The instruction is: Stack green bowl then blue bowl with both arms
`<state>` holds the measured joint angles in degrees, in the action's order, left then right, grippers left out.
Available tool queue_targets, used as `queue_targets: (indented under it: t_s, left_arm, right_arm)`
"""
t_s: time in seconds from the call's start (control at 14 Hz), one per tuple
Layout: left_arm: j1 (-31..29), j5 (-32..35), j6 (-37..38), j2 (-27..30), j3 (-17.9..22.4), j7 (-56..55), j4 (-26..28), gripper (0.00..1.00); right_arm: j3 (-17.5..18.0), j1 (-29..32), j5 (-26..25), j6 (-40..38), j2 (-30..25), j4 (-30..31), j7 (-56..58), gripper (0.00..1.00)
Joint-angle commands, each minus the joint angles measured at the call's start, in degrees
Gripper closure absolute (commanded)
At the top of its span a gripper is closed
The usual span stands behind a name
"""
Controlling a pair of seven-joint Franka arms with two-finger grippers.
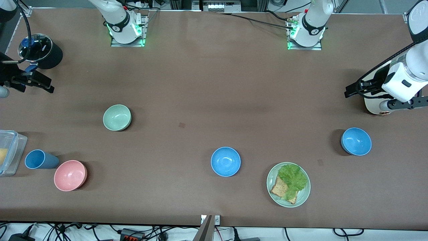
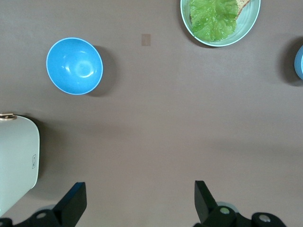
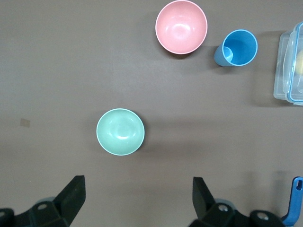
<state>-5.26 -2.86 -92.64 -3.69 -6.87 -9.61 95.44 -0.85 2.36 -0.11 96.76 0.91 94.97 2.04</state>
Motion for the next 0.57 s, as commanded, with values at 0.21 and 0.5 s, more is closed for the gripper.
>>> queue_targets:
  t_s: [0.21, 0.5]
  left_arm:
    - [-0.19, 1.10, 1.40, -1.14, -0.07, 1.08, -2.10, 0.00]
    - [-0.27, 1.19, 1.40, -1.14, -0.07, 1.08, -2.10, 0.00]
  right_arm:
    - [0.67, 0.98, -0.68, 0.09, -1.43, 1.45, -0.54, 0.00]
    - [0.76, 0.55, -0.77, 1.06, 2.06, 1.98, -0.54, 0.00]
